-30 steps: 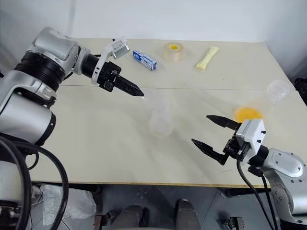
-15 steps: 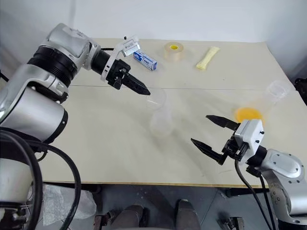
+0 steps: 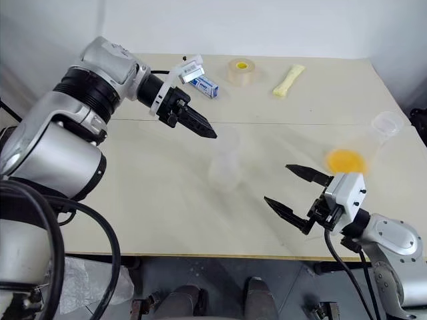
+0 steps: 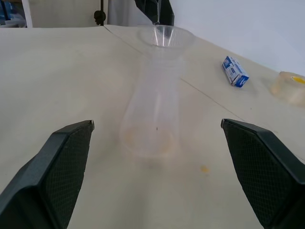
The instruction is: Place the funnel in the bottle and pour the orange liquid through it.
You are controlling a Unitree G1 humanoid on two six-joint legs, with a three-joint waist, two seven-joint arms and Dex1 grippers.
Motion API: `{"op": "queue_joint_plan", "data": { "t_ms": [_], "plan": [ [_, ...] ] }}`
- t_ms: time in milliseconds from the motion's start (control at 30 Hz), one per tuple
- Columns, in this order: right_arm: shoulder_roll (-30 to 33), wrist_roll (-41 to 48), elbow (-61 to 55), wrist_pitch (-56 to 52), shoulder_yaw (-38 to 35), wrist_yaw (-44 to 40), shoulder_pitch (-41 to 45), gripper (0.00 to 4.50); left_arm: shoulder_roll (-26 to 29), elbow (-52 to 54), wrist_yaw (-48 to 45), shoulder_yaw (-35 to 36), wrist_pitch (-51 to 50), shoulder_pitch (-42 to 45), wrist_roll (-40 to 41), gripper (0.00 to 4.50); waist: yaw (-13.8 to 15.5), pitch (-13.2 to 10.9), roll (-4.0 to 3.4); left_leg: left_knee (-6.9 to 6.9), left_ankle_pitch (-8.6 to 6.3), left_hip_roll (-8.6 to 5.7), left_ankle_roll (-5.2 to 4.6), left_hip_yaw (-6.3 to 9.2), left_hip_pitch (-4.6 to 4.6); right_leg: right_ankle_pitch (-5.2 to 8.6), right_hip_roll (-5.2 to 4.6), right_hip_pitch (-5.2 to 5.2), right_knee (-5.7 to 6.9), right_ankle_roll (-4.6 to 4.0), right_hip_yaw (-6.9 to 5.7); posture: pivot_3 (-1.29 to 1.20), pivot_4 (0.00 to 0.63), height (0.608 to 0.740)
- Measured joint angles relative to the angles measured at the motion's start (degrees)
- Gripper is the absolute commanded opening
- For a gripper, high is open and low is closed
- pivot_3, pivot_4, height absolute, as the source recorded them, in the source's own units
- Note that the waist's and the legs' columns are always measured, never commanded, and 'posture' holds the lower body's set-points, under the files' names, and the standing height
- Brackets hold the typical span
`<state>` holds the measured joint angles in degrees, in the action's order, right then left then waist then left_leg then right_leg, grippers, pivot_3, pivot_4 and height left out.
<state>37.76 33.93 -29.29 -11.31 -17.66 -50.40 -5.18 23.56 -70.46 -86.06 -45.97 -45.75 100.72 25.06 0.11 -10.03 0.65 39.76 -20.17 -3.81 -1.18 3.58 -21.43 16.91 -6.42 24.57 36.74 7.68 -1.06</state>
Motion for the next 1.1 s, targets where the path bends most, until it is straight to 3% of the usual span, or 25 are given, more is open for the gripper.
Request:
{"op": "queue_joint_plan", "data": {
  "t_ms": [133,167,333,500,667,933,1000,1100],
  "plan": [
    [0.01,0.03,-0.41,0.01,-0.03,0.09,-0.16,4.50,0.30,0.00,0.00,2.41,-0.07,0.76,-0.30,4.32,0.00,0.00,0.00,0.00,0.00,0.00,0.00,0.00,0.00,0.00,0.00,0.00,0.00,0.00,0.00,0.00,0.150,0.740],
    [0.02,0.03,-0.46,0.01,-0.09,0.18,-0.16,4.50,0.58,0.04,0.00,3.03,-0.12,0.94,-0.34,4.46,-0.01,0.00,0.00,0.00,0.00,0.00,0.00,0.00,0.00,0.00,0.00,0.00,0.00,0.00,0.00,0.00,0.150,0.740],
    [0.09,0.12,-1.22,-0.12,-2.06,1.60,-1.44,4.50,5.97,2.02,0.00,5.76,-0.01,0.29,-0.29,4.46,-0.16,0.00,-0.01,-0.03,0.00,0.06,0.01,0.00,0.01,0.00,0.03,0.03,0.03,0.00,0.00,0.00,0.150,0.740],
    [0.10,0.75,-3.46,-1.22,-5.29,3.29,-5.18,4.50,11.51,6.45,0.00,11.81,8.09,-7.63,-0.58,4.46,-0.02,0.00,-0.02,0.02,0.00,0.06,0.01,0.00,0.01,0.00,-0.01,0.01,0.03,0.00,0.02,0.00,0.150,0.740],
    [-0.10,-0.53,-3.95,-1.40,-7.29,7.84,-4.65,4.50,13.74,13.73,0.59,28.62,22.75,-21.72,0.74,4.46,0.03,0.01,-0.03,0.07,0.00,0.07,0.02,0.01,0.00,0.00,-0.06,0.01,0.02,0.00,0.00,0.00,0.150,0.740],
    [-4.29,-3.80,-8.15,-3.38,-7.70,17.62,-8.08,4.50,9.88,26.88,3.74,50.25,36.14,-41.99,7.05,4.46,0.82,0.01,-0.03,0.22,-0.02,0.03,0.02,0.06,-0.02,0.00,-0.08,-0.01,0.16,0.00,-0.02,0.00,0.150,0.740],
    [-6.55,-4.94,-10.52,-4.15,-8.18,21.15,-10.57,4.50,7.71,30.57,4.44,53.82,38.87,-46.09,8.62,4.46,1.14,0.07,-0.12,0.19,-0.03,0.00,0.01,0.06,-0.02,0.00,-0.09,-0.01,0.14,0.00,-0.01,0.00,0.150,0.740],
    [-11.21,-7.05,-14.68,-5.25,-10.57,26.90,-15.43,4.50,6.09,33.39,3.05,53.78,43.18,-54.09,7.41,4.46,1.24,0.17,-0.29,0.16,-0.05,-0.06,-0.02,0.05,0.06,0.00,-0.10,-0.02,0.23,0.00,0.01,0.00,0.150,0.740]
  ]
}}
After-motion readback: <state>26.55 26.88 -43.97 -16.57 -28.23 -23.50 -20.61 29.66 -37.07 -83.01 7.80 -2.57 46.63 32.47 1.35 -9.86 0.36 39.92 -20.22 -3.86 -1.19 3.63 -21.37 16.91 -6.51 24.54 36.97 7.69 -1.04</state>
